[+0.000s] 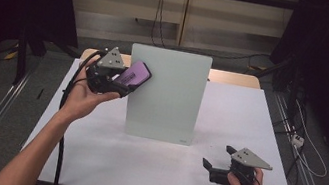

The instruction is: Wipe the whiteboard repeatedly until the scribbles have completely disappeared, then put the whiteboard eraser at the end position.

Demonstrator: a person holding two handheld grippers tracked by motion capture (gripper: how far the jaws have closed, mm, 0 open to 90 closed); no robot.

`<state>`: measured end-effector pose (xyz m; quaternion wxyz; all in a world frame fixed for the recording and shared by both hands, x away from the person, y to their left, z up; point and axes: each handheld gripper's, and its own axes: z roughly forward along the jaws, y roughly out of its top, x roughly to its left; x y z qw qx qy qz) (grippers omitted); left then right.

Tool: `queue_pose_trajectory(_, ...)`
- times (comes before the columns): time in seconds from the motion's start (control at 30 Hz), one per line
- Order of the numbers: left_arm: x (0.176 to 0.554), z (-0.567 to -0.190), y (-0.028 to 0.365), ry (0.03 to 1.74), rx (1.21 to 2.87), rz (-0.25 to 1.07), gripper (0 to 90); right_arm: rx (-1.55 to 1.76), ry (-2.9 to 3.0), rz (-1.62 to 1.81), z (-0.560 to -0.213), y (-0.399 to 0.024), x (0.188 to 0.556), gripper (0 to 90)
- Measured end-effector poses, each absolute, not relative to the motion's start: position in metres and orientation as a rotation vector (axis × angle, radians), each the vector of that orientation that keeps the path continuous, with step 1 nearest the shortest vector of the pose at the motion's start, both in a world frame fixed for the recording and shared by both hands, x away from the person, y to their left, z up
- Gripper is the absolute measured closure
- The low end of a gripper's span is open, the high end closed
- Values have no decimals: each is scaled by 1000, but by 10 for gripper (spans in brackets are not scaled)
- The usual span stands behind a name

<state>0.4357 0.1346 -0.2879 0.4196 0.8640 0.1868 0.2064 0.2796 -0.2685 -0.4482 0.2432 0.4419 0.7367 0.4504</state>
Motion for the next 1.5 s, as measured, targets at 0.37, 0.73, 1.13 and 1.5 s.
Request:
queue_pose_trajectory(0.37,425,-296,144,460,2144,465,411,1220,2015,1227,-450,-268,281,50)
queue_pose_trajectory(0.73,417,-302,146,477,2141,425,411,1207,2017,1239,-449,-269,281,51)
queue_pose_trajectory(1.13,412,-312,142,461,2126,311,411,1219,2014,1233,-449,-268,283,51)
queue_pose_trajectory(1.5,403,-324,125,460,2214,265,411,1208,2020,1227,-450,-268,283,51)
